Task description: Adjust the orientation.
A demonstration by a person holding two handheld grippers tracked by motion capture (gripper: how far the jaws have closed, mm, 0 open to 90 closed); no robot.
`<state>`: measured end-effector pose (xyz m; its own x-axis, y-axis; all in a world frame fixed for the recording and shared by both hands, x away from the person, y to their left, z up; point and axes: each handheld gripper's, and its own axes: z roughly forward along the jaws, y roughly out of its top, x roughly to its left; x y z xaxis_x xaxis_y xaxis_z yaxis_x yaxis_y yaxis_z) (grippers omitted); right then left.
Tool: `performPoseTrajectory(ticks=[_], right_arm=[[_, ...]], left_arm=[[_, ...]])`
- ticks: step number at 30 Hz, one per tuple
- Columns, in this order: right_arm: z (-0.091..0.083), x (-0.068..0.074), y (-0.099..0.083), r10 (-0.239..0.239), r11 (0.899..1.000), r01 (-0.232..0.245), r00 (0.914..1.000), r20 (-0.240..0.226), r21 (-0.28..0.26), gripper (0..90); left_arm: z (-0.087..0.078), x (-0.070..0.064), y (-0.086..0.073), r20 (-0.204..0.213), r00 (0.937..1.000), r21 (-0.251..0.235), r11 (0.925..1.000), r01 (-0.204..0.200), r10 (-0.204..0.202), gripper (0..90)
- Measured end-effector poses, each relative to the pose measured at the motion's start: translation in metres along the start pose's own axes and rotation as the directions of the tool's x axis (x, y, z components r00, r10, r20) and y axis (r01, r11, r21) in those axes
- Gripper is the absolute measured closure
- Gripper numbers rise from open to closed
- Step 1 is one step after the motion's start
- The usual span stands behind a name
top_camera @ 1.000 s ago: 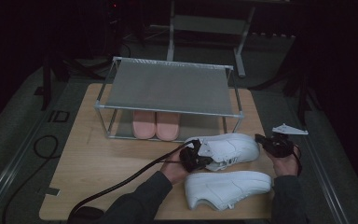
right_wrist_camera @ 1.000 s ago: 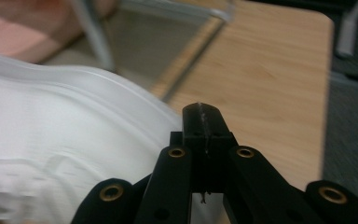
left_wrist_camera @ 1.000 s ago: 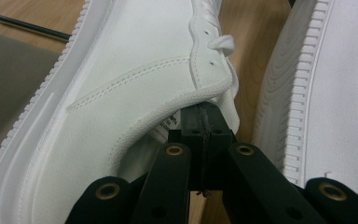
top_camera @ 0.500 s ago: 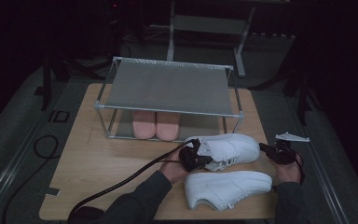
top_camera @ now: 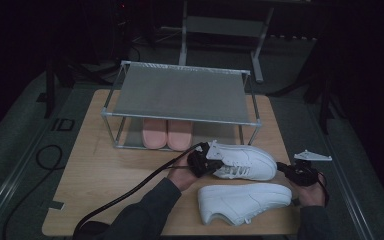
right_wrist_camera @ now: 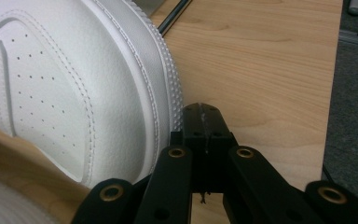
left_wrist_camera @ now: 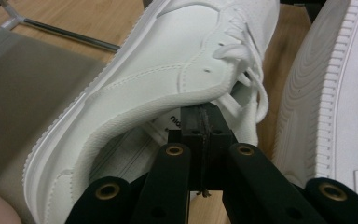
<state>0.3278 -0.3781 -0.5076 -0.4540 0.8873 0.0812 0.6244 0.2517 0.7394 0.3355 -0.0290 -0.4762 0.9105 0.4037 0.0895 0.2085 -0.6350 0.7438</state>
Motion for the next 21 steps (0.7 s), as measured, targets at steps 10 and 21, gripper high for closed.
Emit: performPoseTrajectory(ticks=[10, 21], right_arm=[[-0.006, 0.005, 0.002, -0.021, 1.0, 0.021, 0.9997, 0.013, -0.021, 90.0], [-0.006, 0.011, 0.023, -0.045, 0.996, 0.046, 0.9987, 0.024, -0.073, 90.0]], left_arm=[[-0.006, 0.005, -0.006, -0.029, 0.9995, -0.009, 0.9999, 0.009, -0.01, 90.0], [0.002, 0.003, -0.012, -0.066, 0.9967, 0.077, 0.9961, -0.043, 0.048, 90.0]])
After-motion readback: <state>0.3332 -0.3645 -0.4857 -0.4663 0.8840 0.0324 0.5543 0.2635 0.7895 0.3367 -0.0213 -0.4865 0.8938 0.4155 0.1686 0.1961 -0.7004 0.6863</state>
